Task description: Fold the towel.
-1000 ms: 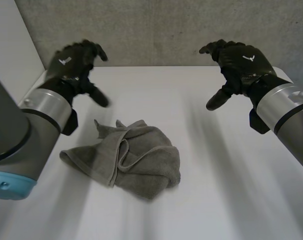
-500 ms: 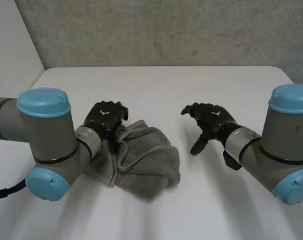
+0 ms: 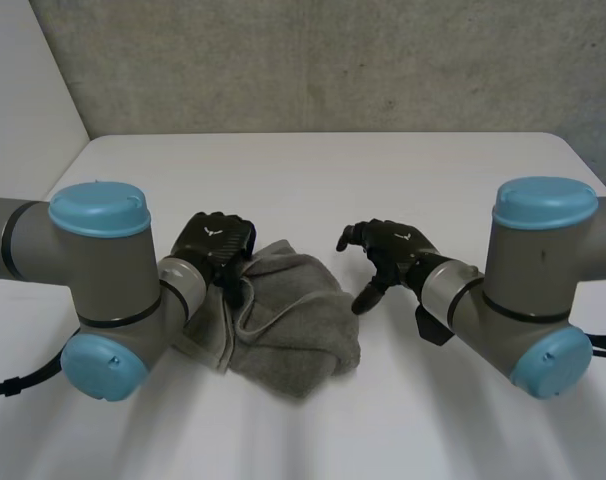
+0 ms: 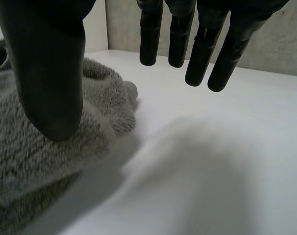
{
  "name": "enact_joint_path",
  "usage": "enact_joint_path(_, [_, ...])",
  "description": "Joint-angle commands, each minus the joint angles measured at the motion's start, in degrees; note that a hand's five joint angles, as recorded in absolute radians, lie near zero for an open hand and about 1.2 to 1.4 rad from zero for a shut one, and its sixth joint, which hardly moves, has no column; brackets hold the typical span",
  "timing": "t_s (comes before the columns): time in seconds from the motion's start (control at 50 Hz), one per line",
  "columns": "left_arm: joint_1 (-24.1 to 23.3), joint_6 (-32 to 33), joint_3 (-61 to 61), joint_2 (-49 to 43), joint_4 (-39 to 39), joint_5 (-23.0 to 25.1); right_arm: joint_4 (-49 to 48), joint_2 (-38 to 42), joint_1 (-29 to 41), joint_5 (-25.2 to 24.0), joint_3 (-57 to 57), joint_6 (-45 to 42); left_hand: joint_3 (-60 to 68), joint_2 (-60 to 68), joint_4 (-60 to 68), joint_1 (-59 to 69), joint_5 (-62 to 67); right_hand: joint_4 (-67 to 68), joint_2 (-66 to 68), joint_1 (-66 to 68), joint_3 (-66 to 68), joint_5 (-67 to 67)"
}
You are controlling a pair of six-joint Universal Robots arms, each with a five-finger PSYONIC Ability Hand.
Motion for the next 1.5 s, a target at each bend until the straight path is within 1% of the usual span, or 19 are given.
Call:
enact_joint_path(0.02, [0.1,-0.2,0.3,2.0,-2.3,0.1,6.1,6.8,-0.1,-3.9,-10.0,7.4,0.1,0.0,0.1,-0.3,-0.1,-1.9,-1.4,-1.2,-1.8,-1.0])
enact_joint_path(0.18, [0.4,0.0,1.7,7.1,-4.6,0.6,10.8,14.5,0.0,-3.9,-19.4,9.3,-1.9,-2.0,-2.0,-2.3,-2.1,-1.6,-1.0,-0.9,-1.5,-0.6])
enact_joint_path(0.38, [0.0,0.0,4.8,3.5,-4.5,0.8,13.4,19.7,0.3,-4.6,-25.0,12.3,-5.6,-5.7,-5.6,-6.0,-5.8,0.8,1.3,1.5,0.9,1.7])
enact_joint_path(0.42, [-0.1,-0.1,5.7,2.1,-4.5,0.7,13.6,19.9,0.8,-4.7,-25.0,12.3,-6.8,-6.9,-6.8,-7.2,-7.0,5.6,6.2,6.3,5.7,6.6])
enact_joint_path(0.54, [-1.1,-0.1,9.1,-3.1,-4.8,1.1,13.7,18.6,1.1,-6.1,-23.7,12.5,-7.0,-7.1,-7.0,-7.4,-7.1,15.3,15.8,15.9,15.4,16.2])
enact_joint_path(0.68, [-1.4,-0.1,11.8,-6.9,-5.6,1.8,13.7,12.6,1.1,-11.8,-18.5,12.5,-7.0,-7.1,-7.0,-7.4,-7.1,23.1,23.7,23.8,23.2,24.1])
enact_joint_path(0.8, [-1.4,-0.1,14.3,-9.7,-7.1,1.8,13.1,8.5,1.1,-13.2,-14.7,12.0,-5.6,-5.7,-5.7,-6.0,-5.8,28.9,29.4,29.5,29.0,29.8])
enact_joint_path(0.86, [-1.4,-0.1,15.0,-10.2,-8.4,1.8,12.9,8.1,1.1,-13.3,-14.0,11.9,2.3,2.2,2.2,1.9,2.1,30.7,31.3,31.4,30.8,31.7])
enact_joint_path(0.88, [-1.4,-0.1,15.1,-10.2,-8.9,1.8,12.5,7.9,1.1,-13.3,-13.6,11.8,16.2,16.2,16.2,15.9,16.1,34.4,34.9,35.1,34.5,35.3])
enact_joint_path(0.9, [-1.4,-0.1,15.1,-10.2,-8.9,1.8,12.3,7.9,1.1,-13.3,-13.3,11.7,16.4,16.3,16.4,16.0,16.2,40.3,40.8,40.9,40.4,41.2])
enact_joint_path(0.94, [-1.3,-0.1,15.5,-9.5,-9.4,1.8,11.8,8.2,1.1,-13.3,-13.3,11.7,41.2,41.1,41.2,40.8,41.0,47.0,47.5,47.6,47.1,47.9])
enact_joint_path(0.96, [-1.3,-0.1,15.5,-9.5,-9.4,1.8,11.5,8.5,1.1,-13.4,-13.9,11.7,41.3,41.2,41.3,40.9,41.1,54.2,54.8,54.9,54.3,55.1])
enact_joint_path(0.98, [-0.9,0.0,15.7,-9.2,-9.4,1.9,11.5,8.5,1.1,-13.4,-13.9,11.7,48.4,48.4,48.4,48.1,48.3,54.3,54.8,54.9,54.4,55.2])
enact_joint_path(1.1, [0.0,0.3,23.5,-8.0,-9.3,1.5,9.7,10.7,1.1,-14.4,-23.6,11.3,50.3,50.3,50.3,50.0,50.2,54.6,55.1,55.2,54.7,55.5])
enact_joint_path(1.14, [0.5,0.3,27.3,-7.6,-9.4,1.5,10.3,11.3,1.1,-13.6,-34.4,11.2,50.3,50.3,50.3,50.0,50.2,54.6,55.1,55.2,54.7,55.5])
enact_joint_path(1.2, [1.5,0.3,35.3,-6.1,-9.6,1.4,10.9,11.0,1.1,-13.4,-40.4,11.1,50.3,50.3,50.3,50.0,50.2,54.6,55.1,55.2,54.7,55.5])
enact_joint_path(1.3, [1.7,0.2,46.4,-2.9,-9.5,1.4,11.5,9.1,1.2,-11.2,-62.3,11.1,50.3,50.3,50.3,50.0,50.2,54.6,55.1,55.2,54.7,55.5])
enact_joint_path(1.4, [1.7,-0.1,50.3,1.7,-9.5,1.6,11.2,6.5,2.0,-8.9,-68.6,10.8,50.3,50.3,50.3,50.0,50.2,54.6,55.1,55.2,54.7,55.5])
enact_joint_path(1.5, [2.3,-0.2,42.0,5.8,-9.7,1.8,13.8,5.6,4.9,-9.6,-65.3,8.2,47.5,47.4,47.5,47.1,47.4,54.6,55.1,55.2,54.7,55.5])
